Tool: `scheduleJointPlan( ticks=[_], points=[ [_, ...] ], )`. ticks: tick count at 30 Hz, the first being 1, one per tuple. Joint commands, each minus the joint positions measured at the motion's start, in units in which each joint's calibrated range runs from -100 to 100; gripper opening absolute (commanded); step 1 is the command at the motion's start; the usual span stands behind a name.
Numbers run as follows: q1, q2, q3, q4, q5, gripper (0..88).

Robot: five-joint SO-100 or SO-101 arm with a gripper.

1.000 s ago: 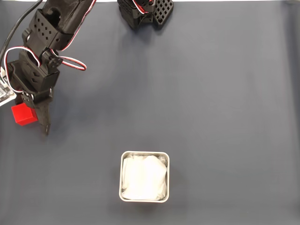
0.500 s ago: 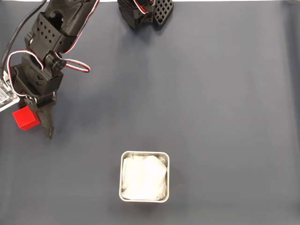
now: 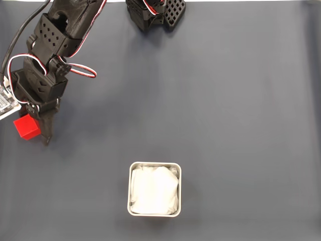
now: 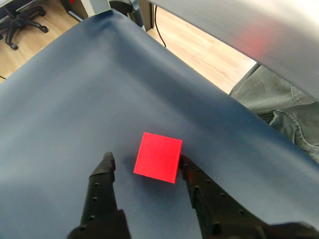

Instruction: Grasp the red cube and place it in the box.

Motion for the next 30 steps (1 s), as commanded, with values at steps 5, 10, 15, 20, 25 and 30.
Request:
scheduleJointPlan(
  ticks=[5,10,15,20,25,30],
  points=[
    [-0.4,-1.4,-2.7,-1.3,1.2,21.8],
    [0.0,-0.9,-3.4,-1.3,1.7,17.8],
    [0.2,-0.2,-4.3,-1.3,1.9,14.6],
    [0.2,-0.2,-4.4,-1.2,2.1,12.9],
    [0.2,-0.2,-4.3,-1.2,2.2,12.0],
    [0.2,-0.2,-4.4,-1.3,2.4,11.3]
  ],
)
